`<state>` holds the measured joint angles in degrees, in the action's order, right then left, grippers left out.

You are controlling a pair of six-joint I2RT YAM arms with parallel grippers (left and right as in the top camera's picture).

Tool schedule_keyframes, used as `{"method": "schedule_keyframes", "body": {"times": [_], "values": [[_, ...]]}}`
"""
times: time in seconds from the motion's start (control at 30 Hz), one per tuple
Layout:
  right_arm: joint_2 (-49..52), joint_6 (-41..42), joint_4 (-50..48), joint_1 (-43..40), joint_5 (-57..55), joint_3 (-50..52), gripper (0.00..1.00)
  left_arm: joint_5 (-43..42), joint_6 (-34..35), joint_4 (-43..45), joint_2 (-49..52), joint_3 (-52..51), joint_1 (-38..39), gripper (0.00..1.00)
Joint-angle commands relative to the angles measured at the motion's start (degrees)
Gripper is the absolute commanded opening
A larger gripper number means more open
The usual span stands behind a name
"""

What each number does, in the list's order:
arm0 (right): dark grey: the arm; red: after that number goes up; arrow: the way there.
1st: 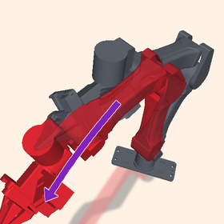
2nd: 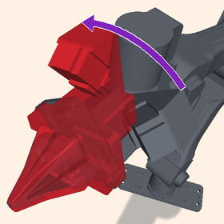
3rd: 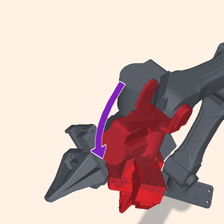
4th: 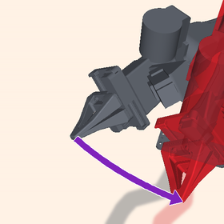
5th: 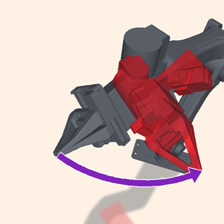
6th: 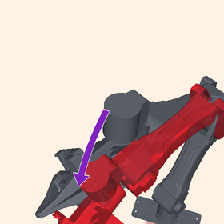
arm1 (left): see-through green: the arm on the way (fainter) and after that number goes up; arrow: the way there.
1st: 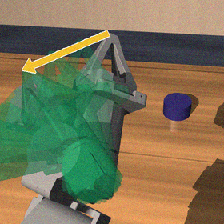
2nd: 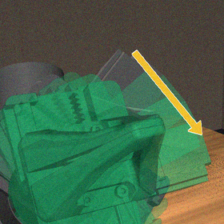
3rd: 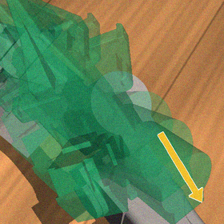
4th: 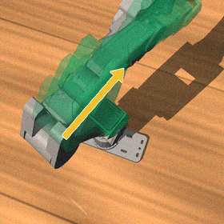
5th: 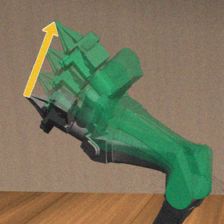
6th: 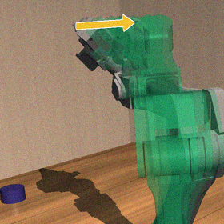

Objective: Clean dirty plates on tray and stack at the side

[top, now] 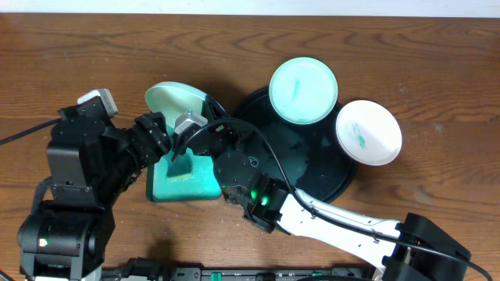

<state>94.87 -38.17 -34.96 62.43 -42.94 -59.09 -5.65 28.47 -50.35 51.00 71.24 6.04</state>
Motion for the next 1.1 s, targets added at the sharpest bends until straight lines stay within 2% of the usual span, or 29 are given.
{"method": "schedule_keyframes", "body": {"times": [0.0, 0.07, 0.13, 0.2, 0.23, 0.27, 0.3, 0.37, 0.43, 0.47, 0.53, 0.77, 0.9, 1.07], "values": [[-0.90, -0.24, -0.42, 0.24, -0.79, -0.57, 0.01, 0.74, -0.39, -0.07, -0.09, 0.79, -0.31, 0.78], [-0.90, 2.03, -0.07, -0.28, -1.90, -0.57, 0.01, 0.74, -0.39, -0.07, -0.09, 0.79, -0.31, 0.78], [-0.90, 12.72, 4.31, -3.23, -3.82, -0.57, 0.01, 0.74, -0.39, -0.09, -0.09, 0.79, -0.31, 0.78], [-0.90, 29.92, 13.60, -7.72, -0.74, -0.57, 0.01, 0.72, -0.39, -0.15, -0.09, 0.79, -0.31, 0.78], [-0.90, 36.50, 17.44, -9.33, 3.08, -0.57, 0.01, 0.72, -0.39, -0.15, -0.09, 0.79, -0.31, 0.78], [-0.90, 44.92, 22.80, -12.02, 13.90, -0.57, 0.01, 0.72, -0.39, -0.15, -0.11, 0.79, -0.31, 0.78], [-1.16, 48.41, 25.70, -14.86, 29.57, -0.57, 0.01, 0.72, -0.39, -0.15, -0.09, 0.79, -0.31, 0.78], [-2.16, 49.05, 25.81, -18.16, 46.82, -0.57, 0.01, 0.72, -0.39, -0.15, -0.09, 0.79, -0.31, 0.78], [-3.63, 49.99, 25.51, -19.34, 48.19, -0.59, 0.01, 0.72, -0.39, -0.15, -0.11, 0.79, -0.31, 0.78], [-5.70, 48.94, 25.27, -19.65, 45.11, -0.57, 0.02, 0.74, -0.39, -0.15, -0.11, 0.79, -0.31, 0.78], [-9.86, 36.57, 22.88, -18.45, 33.62, -0.57, 0.01, 0.74, -0.39, -0.13, -0.09, 0.79, -0.31, 0.78], [-12.37, 7.21, 9.94, -9.01, 14.40, -0.57, 0.01, 0.74, -0.39, -0.09, -0.09, 0.79, -0.31, 0.78], [-12.37, 0.52, 5.27, -6.47, 12.35, -0.57, 0.01, 0.74, -0.39, -0.11, -0.09, 0.79, -0.31, 0.78], [-12.11, -5.03, 4.74, -4.09, 12.35, -0.57, 0.01, 0.74, -0.39, -0.11, -0.09, 0.79, -0.31, 0.78]]}}
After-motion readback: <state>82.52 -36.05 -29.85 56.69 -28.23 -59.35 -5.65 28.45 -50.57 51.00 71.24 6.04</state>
